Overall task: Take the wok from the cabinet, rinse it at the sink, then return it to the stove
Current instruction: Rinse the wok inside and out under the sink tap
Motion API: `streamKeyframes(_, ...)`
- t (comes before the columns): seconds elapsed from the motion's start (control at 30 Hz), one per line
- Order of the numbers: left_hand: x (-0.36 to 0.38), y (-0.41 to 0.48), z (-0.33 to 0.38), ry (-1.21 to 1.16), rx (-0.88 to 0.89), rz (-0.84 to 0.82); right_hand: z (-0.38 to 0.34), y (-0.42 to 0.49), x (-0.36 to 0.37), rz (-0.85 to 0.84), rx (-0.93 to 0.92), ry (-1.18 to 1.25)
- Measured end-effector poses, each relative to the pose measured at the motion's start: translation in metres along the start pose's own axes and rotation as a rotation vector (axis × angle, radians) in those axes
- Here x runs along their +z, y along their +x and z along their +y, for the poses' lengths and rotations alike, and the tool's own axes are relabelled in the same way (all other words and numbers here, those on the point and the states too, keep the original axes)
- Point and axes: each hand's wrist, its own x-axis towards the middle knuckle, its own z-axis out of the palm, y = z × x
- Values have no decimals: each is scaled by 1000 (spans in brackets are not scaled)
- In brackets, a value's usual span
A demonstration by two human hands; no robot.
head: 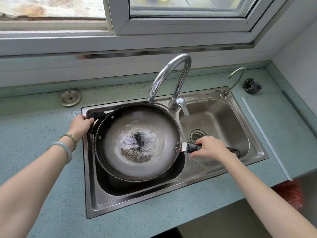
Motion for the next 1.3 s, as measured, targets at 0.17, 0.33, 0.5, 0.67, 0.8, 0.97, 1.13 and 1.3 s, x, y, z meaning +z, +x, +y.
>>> streamKeyframes(0.17,-7,-9,-9,-82,-43,11,-11,-14,-17,181,-22,-130)
streamKeyframes(0.33,-15,-31,-2,-203,52,28,-3,-17,14,350,-18,-52)
streamKeyframes(0.5,-18,-57,21,-296,216,172,7,-6,58,358,48,145)
streamKeyframes(0.67,-27,-64,35,-198,327,235,7,-1,79,173,50,281)
streamKeyframes(0.8,-38,-66,34,-99,296,222,12,2,67,80,25,309)
streamKeyframes(0.97,-40,-67,16,-25,122,139,14,0,17,59,-34,162)
streamKeyframes(1.13,-32,-64,-9,-115,-30,62,9,-12,-19,190,-55,9)
streamKeyframes(1.3,-31,-50,-28,-182,1,41,9,-19,-7,400,-55,19)
